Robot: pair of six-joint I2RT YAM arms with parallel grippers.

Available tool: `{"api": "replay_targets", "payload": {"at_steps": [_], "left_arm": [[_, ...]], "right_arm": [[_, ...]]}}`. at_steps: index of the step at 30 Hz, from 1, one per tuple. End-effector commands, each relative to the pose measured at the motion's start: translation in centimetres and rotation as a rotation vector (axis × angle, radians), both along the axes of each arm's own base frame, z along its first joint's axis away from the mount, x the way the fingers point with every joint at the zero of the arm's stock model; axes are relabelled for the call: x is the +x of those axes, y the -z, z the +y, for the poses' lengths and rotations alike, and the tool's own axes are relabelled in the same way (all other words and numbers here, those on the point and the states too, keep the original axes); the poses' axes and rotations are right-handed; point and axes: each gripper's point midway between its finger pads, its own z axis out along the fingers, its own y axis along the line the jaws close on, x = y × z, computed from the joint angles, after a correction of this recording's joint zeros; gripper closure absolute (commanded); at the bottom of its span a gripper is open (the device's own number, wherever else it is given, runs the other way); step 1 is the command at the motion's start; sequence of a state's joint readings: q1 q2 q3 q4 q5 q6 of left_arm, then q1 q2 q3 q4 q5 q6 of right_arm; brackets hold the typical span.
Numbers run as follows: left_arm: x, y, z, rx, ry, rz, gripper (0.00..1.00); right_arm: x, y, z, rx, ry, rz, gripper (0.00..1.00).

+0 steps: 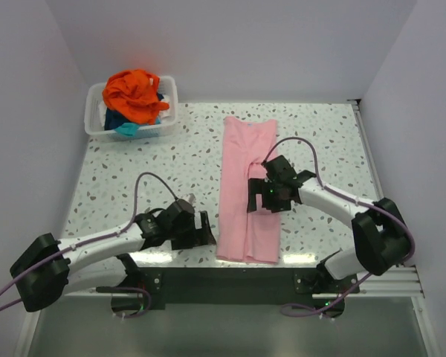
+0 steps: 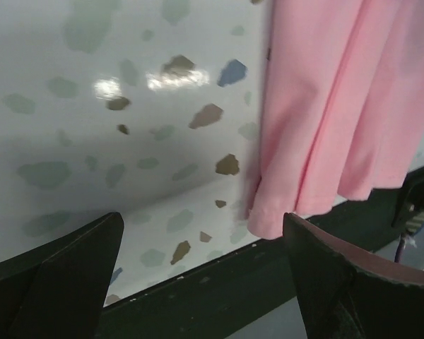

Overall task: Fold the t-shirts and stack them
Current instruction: Fold the tshirt

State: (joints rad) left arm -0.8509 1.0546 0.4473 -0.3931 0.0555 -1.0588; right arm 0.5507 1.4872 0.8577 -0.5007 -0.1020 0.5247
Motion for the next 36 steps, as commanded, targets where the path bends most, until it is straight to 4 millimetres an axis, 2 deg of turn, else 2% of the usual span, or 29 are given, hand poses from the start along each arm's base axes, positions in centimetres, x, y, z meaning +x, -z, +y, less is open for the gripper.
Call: {"api": "replay_targets", "payload": {"at_steps": [1,3,5,7,8,11,15,19,23,31,36], "left_arm": [[-1.1,-2.4,-4.9,-0.150,0.172,-0.053,0.00],[-1.3,-2.5,-5.6,-0.146,0.191,-0.059,0.00],[-1.4,-2.5,-6.0,-0.146,0.204,-0.058,0.05],[-1.6,-2.1,-5.8,-0.141,0.201,-0.045,0.12],[-1.9,-1.9,-5.9,-0.146,0.209,-0.038,0.16],[-2.7,-1.5,-6.5,-0.178,0.233,-0.017,0.30],[-3.4,-1.2,-7.7,-0.200,0.270,0.002,0.45],[-4.3,-0.3,-8.1,-0.168,0.289,0.029,0.56],[-5.0,0.8,-7.7,-0.129,0.286,0.056,0.65],[-4.3,1.8,-7.0,-0.080,0.217,0.052,0.64],[-3.8,1.8,-7.2,-0.067,0.203,0.039,0.57]], "right_arm": [[-0.2,-3.7,1.8,0.109,-0.092,-0.061,0.01],[-0.4,-5.2,1.7,0.131,-0.079,-0.095,0.01],[-1.0,-5.9,0.5,0.107,-0.042,-0.108,0.01],[-2.2,-5.5,-0.9,0.061,-0.015,-0.085,0.01],[-2.6,-6.0,-1.4,0.059,0.002,-0.099,0.01],[-4.6,-4.8,-3.5,0.005,0.046,-0.065,0.01],[-7.1,-3.6,-4.3,0.017,0.060,-0.014,0.01],[-9.1,-2.6,-5.5,-0.003,0.071,0.032,0.01],[-10.8,-1.9,-5.5,0.017,0.042,0.076,0.01],[-13.4,-1.0,-4.2,0.133,0.004,0.152,0.01],[-14.1,-0.9,-4.1,0.142,-0.026,0.171,0.01]]}}
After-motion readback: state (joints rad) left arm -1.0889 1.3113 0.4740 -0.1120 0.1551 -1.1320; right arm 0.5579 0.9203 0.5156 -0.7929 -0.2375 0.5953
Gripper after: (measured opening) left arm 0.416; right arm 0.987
